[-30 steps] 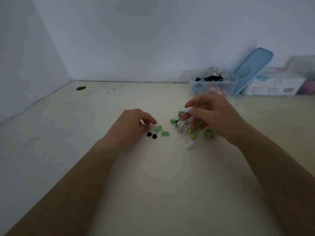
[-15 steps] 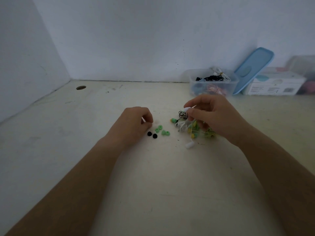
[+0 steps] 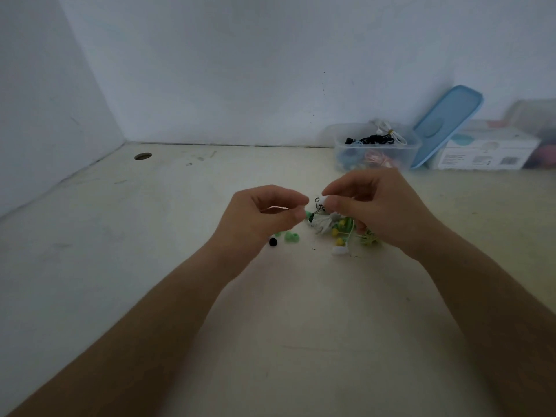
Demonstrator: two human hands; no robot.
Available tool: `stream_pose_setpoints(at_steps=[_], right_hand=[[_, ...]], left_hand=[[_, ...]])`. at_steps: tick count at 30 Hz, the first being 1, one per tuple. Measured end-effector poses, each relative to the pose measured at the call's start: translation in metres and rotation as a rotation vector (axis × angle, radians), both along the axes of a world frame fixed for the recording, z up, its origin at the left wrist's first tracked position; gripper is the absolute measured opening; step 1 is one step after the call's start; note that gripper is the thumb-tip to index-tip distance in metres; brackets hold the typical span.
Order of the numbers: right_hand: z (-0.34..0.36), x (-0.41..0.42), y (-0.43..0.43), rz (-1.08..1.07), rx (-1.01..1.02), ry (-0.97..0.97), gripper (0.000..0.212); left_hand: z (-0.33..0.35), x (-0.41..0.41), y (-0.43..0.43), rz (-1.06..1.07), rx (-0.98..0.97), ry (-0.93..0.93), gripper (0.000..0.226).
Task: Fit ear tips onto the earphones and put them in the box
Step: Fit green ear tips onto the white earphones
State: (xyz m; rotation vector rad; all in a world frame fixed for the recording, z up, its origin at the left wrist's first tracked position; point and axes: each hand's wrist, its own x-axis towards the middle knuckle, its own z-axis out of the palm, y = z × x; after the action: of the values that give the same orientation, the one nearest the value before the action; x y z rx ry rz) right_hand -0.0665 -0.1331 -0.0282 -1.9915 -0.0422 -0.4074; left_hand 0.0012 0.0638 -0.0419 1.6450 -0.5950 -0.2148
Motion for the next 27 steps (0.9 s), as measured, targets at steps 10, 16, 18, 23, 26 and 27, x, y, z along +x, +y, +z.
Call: stream_pose_setpoints(at_steps=[10,16,18,23,26,27], right_hand=[[0.0003,-0.0022,0.0032,0.102,0.090,0.014,0.009],[0.0009,-0.0030,0.0036,0.119,0.061,0.000,0.009],[0.0005,-0.0025,0.0036,0.116,0.049,0.010,0.009],[0.0004,-0.0021,0.0042,0.115,0.043,0.003,0.009],[0.0000,-0.0018,0.0036,0.104,0.031,0.000,0.011],[0.0001,-0.0018,0.0032,0.101,0.029,0.002,0.012]], left_hand=[[0.0015,-0.0026,-0.0038,-0.092,-0.323,0.382,0.020],[-0.0005,-0.0028,-0.0045,-0.117,-0.314,0.358,0.025],[0.0000,-0.0029,-0.0045,-0.121,-0.313,0.356,0.029],[-0.0007,-0.0031,-0.0048,-0.122,-0.308,0.339,0.027],[-0.0006,-0.0028,-0.0047,-0.114,-0.283,0.302,0.028],[-0.0003,-0.0028,-0.0044,-0.114,-0.280,0.295,0.028]])
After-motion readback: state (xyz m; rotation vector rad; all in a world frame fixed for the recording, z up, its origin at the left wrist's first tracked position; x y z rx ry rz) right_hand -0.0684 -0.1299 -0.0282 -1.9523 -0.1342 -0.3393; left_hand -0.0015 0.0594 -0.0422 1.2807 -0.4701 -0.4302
